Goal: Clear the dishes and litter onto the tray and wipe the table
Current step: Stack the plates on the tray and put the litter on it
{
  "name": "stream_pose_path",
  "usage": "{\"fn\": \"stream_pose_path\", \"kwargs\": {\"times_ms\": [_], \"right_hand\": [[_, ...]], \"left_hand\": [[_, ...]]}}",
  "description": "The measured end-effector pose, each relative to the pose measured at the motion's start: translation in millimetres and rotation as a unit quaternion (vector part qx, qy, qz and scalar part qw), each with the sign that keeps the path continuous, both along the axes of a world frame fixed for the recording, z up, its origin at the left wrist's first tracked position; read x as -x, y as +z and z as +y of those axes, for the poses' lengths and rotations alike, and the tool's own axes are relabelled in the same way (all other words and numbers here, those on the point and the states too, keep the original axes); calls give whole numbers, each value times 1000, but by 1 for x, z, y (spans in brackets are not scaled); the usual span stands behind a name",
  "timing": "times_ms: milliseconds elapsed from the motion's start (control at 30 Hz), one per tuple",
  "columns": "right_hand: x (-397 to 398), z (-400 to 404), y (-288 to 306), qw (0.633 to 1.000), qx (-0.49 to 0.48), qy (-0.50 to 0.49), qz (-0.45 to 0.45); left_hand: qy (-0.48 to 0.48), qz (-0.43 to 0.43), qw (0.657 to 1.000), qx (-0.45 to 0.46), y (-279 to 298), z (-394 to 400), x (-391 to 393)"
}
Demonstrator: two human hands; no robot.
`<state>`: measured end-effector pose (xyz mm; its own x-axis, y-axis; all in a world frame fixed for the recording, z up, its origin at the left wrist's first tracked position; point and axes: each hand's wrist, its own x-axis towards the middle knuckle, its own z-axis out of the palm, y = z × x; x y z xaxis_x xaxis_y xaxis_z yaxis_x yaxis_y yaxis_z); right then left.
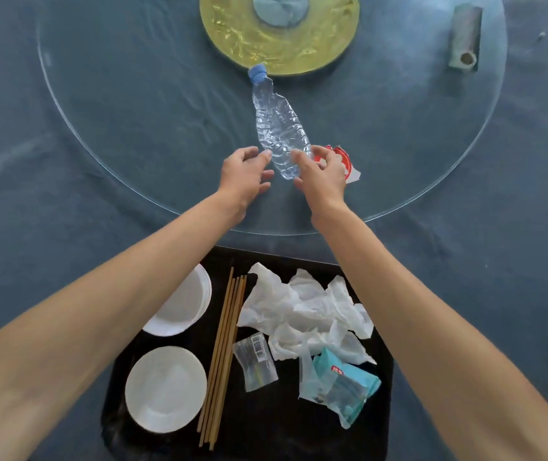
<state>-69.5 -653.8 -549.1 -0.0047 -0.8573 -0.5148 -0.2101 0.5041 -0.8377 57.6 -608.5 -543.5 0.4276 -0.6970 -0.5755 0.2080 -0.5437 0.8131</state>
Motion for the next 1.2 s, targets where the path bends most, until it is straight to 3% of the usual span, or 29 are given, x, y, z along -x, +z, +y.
{"fn": "stream_pose_path", "kwargs": {"times_ms": [200, 433, 733, 900, 1033, 1200], "right_hand": [[48, 46, 32, 1000, 8, 20, -8], [161, 171, 86, 995, 32, 73, 60], [248, 315, 78, 987, -18, 120, 101], [251, 365, 49, 978, -27, 150, 143], [239, 383, 35, 976, -5, 135, 169], [229, 392, 35, 974, 17, 120, 193]], "left_hand": [[25, 44, 998, 26, 22, 27, 14], [-5, 95, 993, 67, 78, 121, 58], [-126, 67, 989, -39, 82, 307, 104], [-162, -58, 979, -113, 45, 369, 113], [-206, -195, 954, -100, 21, 384, 116], [-312, -285, 905, -53, 13, 384, 111]]}}
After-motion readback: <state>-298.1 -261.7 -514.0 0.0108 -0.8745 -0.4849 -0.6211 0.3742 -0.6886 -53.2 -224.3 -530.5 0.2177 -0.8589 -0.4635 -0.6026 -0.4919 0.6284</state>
